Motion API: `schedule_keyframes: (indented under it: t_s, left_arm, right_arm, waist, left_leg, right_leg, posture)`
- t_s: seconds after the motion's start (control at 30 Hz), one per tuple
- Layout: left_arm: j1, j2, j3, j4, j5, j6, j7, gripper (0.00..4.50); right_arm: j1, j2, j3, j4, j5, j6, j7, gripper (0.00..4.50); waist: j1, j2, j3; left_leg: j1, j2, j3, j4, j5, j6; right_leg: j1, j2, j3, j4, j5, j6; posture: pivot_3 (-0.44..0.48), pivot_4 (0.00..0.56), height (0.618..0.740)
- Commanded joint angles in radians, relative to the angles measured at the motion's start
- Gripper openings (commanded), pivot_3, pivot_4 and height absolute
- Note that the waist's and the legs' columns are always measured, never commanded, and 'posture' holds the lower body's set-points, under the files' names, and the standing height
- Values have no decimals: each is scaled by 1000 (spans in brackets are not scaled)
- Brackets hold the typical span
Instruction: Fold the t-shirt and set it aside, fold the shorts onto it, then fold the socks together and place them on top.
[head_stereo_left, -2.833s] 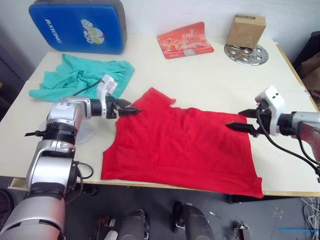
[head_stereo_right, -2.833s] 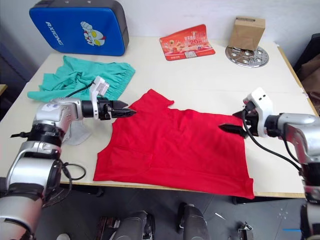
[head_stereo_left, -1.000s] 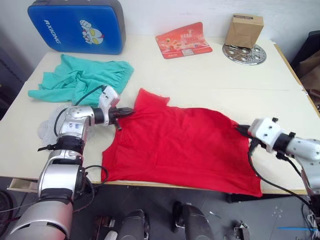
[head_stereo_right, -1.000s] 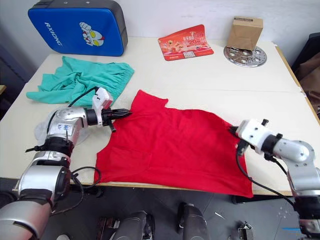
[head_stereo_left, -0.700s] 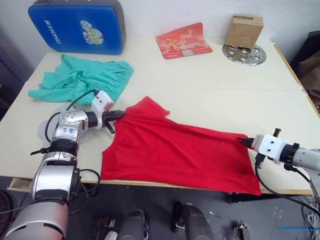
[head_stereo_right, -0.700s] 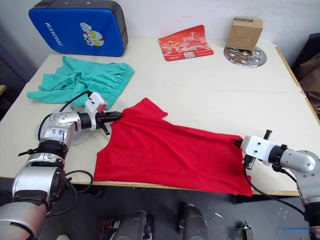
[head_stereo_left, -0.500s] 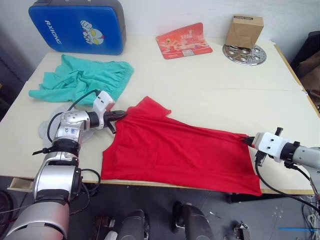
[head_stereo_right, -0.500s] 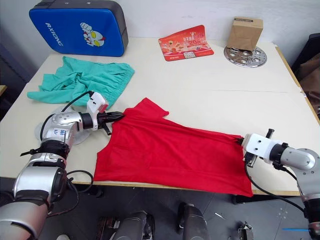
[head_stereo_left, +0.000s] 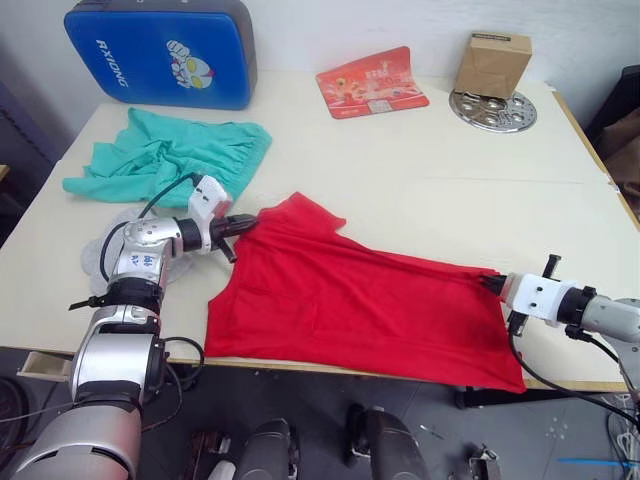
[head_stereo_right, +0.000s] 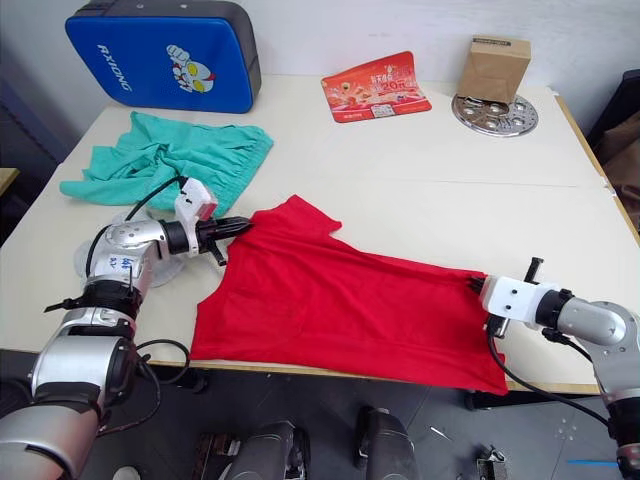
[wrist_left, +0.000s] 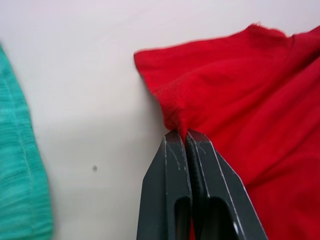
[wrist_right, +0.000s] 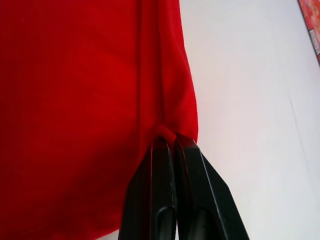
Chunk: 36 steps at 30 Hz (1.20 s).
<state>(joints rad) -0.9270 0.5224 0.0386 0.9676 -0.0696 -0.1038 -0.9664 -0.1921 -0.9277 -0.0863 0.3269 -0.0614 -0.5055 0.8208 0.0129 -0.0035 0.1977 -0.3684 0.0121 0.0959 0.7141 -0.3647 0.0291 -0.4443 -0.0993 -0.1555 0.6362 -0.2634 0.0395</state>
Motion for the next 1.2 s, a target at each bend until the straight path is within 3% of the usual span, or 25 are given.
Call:
schedule_keyframes:
  t_s: [0.03, 0.2, 0.3, 0.5, 0.6, 0.7, 0.9, 1.0, 1.1, 1.2]
  left_arm:
    - [-4, -6, -14, -61, 17, -153, 7, 30]
    - [32, 12, -45, -46, 53, -345, 1, 30]
    - [65, 30, -58, -29, 54, -367, -30, 30]
    - [74, 34, -70, 36, 76, -248, -13, 30]
    - [67, 29, -64, 47, 70, -180, -10, 0]
    - [55, 30, -49, 41, 41, -92, -46, 683]
    - [-19, 72, -28, -27, -61, 292, -258, 2552]
    - [-86, 115, -35, -41, -95, 504, -386, 2552]
    - [-150, 137, -42, -29, -104, 613, -461, 2601]
    - [-249, 109, -11, 62, -94, 624, -364, 2601]
  right_arm:
    - [-27, -13, -27, 11, -9, -46, -48, 0]
    - [-9, -39, -3, 23, -65, -152, -76, 0]
    - [20, -48, 5, 18, -76, -163, -70, 0]
    - [41, -52, 13, 16, -83, -126, -65, 0]
    - [41, -60, 19, 24, -69, -110, -42, 650]
    - [41, -60, 17, 22, -38, -91, -21, 1640]
    - [56, -68, 17, -4, -18, -71, -5, 1652]
    - [59, -66, 9, -11, -27, -74, -26, 1652]
    - [61, -65, 4, -21, -7, -49, -20, 2002]
    - [62, -67, 2, -31, 6, -32, -6, 2002]
  waist:
    - [2, 0, 0]
    - [5, 0, 0]
    - [7, 0, 0]
    - [8, 0, 0]
    - [8, 0, 0]
    - [8, 0, 0]
    - [8, 0, 0]
    - [7, 0, 0]
    - [7, 0, 0]
    - [12, 0, 0]
  left_leg:
    - [0, 0, 0, 0, 0, 0]
    - [0, 0, 0, 0, 0, 0]
    - [0, 0, 0, 0, 0, 0]
    - [0, 0, 0, 1, 0, 0]
    - [1, 0, 0, 1, 0, 1]
    - [2, 0, 0, 1, 0, 1]
    - [3, 1, 0, 1, 0, 1]
    - [2, 1, 0, 2, 0, 1]
    - [2, 1, 0, 2, 0, 1]
    - [2, 0, -1, 2, 0, 1]
  right_leg:
    - [0, 0, 0, 0, 0, 0]
    - [0, 0, 0, 0, 0, 0]
    - [0, 0, 0, 0, 0, 0]
    - [0, 1, 0, 1, 0, 0]
    - [1, 1, 0, 1, 0, 0]
    - [2, 0, 0, 1, 0, 0]
    - [4, 2, 0, 1, 0, 0]
    - [3, 4, -1, 1, 0, 0]
    - [3, 4, 0, 1, 0, 0]
    - [3, 4, 0, 1, 0, 0]
  posture:
    - [0, 150, 740]
    - [0, 150, 740]
    - [0, 150, 740]
    - [0, 150, 740]
    - [0, 150, 740]
    - [0, 150, 740]
    - [0, 150, 740]
    - [0, 150, 740]
    - [0, 150, 740]
    - [0, 150, 740]
